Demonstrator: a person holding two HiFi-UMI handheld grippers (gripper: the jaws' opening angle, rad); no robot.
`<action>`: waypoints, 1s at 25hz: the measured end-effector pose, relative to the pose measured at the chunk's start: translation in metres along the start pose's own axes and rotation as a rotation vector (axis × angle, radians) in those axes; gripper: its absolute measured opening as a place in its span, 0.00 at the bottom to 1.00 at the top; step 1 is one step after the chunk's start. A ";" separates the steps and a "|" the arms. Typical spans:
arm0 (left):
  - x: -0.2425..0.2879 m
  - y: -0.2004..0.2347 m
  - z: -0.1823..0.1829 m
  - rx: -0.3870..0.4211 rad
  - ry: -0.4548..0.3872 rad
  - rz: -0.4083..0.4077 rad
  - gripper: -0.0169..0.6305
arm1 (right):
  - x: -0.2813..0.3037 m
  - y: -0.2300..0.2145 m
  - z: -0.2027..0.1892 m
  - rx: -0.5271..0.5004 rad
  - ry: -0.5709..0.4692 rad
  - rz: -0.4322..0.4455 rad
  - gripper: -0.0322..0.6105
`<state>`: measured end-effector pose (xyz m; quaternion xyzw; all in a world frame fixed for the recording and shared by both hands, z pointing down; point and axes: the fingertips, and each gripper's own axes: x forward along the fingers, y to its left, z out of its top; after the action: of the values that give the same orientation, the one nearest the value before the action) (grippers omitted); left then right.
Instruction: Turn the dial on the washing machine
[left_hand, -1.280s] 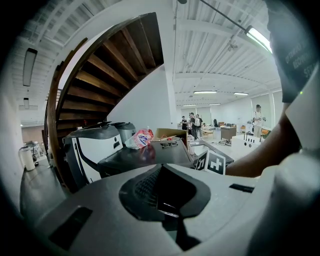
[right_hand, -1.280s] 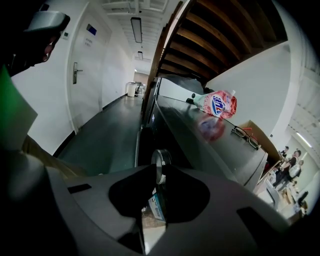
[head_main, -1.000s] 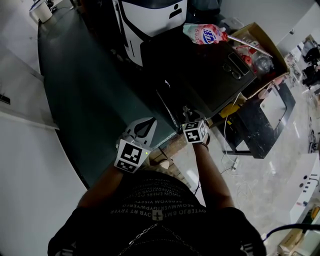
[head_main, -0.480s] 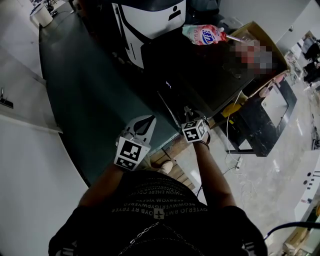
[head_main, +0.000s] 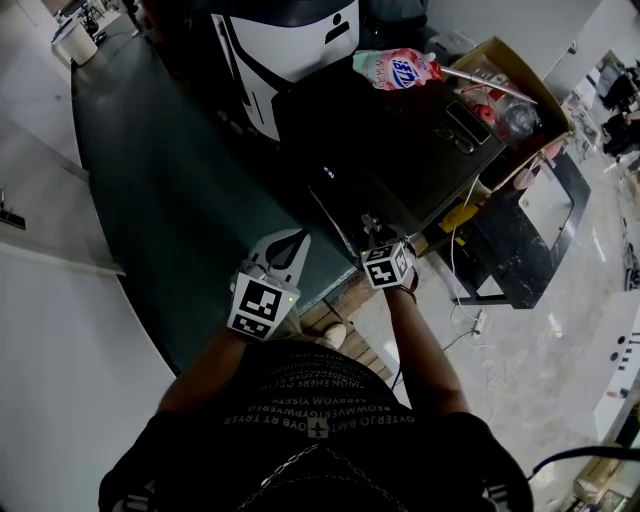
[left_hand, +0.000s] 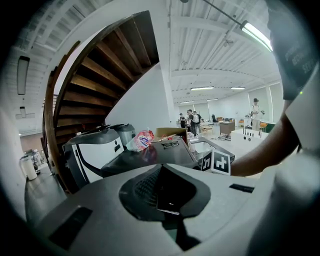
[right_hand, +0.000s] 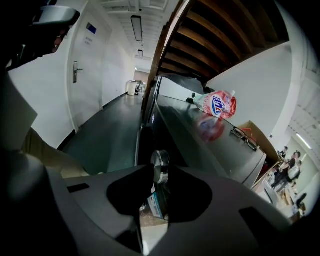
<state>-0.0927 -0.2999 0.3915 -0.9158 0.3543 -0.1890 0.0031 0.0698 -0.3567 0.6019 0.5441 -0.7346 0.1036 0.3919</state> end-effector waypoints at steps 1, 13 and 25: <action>0.000 -0.001 0.000 0.002 0.001 0.000 0.02 | -0.002 -0.001 0.005 -0.006 -0.010 -0.003 0.18; -0.008 0.000 -0.003 -0.013 0.001 0.024 0.02 | 0.009 0.008 0.013 -0.046 0.000 0.015 0.19; -0.016 0.001 -0.006 -0.014 0.010 0.039 0.02 | 0.006 0.006 0.006 -0.003 0.007 0.004 0.19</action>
<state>-0.1064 -0.2895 0.3916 -0.9079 0.3733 -0.1909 -0.0014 0.0610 -0.3622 0.6042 0.5417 -0.7345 0.1050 0.3952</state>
